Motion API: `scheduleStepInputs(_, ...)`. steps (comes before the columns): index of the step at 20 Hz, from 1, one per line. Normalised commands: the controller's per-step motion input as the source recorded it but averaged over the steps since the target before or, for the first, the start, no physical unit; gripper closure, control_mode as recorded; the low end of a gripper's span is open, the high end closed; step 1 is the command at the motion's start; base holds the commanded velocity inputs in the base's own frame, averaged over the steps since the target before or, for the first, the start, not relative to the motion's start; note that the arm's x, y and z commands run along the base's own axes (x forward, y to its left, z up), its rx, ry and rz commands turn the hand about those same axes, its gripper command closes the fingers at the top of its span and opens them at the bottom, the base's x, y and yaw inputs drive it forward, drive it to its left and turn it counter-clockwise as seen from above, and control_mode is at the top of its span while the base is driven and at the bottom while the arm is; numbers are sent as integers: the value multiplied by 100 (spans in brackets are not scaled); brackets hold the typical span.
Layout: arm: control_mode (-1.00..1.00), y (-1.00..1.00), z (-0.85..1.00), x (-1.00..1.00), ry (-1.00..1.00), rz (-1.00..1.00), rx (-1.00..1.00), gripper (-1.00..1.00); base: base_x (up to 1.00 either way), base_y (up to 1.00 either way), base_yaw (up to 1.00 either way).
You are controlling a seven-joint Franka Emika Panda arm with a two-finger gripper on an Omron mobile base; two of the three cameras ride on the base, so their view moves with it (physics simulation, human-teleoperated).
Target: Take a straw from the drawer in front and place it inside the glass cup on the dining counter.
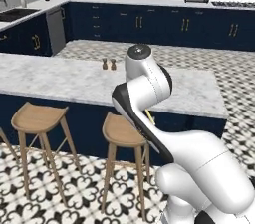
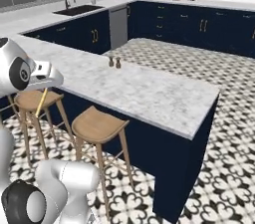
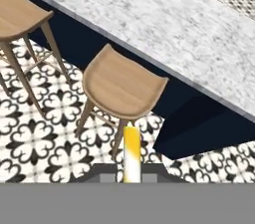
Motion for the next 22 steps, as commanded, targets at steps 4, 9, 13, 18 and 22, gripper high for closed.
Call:
scheduleStepInputs(4,100,0,0,0,0,0,0,100,0,100,-32)
scheduleStepInputs(9,100,0,0,0,0,0,0,100,0,100,-31)
scheduleStepInputs(13,100,0,0,0,0,0,0,100,0,100,-29)
scheduleStepInputs(18,100,0,0,0,0,0,0,100,0,100,-29)
scheduleStepInputs(22,100,0,0,0,0,0,0,100,0,100,-28)
